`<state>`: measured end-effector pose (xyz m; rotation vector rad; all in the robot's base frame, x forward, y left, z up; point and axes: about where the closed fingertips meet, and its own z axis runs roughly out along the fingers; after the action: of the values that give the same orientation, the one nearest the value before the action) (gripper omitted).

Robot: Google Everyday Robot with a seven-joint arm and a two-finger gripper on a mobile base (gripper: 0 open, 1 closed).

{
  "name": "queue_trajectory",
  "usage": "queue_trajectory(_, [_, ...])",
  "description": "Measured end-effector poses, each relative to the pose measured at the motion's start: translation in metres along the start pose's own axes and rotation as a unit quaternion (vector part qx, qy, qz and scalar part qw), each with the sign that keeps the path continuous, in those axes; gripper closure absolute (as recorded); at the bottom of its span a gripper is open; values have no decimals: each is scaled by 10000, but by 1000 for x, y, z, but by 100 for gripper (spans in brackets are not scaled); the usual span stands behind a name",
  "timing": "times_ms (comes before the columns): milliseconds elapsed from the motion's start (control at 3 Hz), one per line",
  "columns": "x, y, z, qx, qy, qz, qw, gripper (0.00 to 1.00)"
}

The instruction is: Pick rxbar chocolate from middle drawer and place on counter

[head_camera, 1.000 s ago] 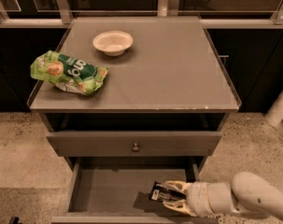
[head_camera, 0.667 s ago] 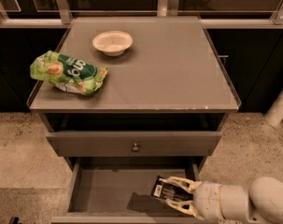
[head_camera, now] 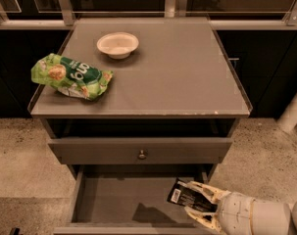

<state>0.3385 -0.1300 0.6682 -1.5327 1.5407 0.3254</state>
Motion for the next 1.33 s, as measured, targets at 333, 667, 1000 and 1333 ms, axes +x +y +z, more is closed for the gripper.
queue_trajectory(333, [-1,0,1,-9,-8,-8,10000,100])
queue_trajectory(667, [-10,-6,-3,46,-80,-180,9998,100])
queue_trajectory(1000, [-44,-39,-18,136,-110,-796,9967,100])
queue_trajectory(1333, [-88,-84,-35,130,-54,-1463,9891,100])
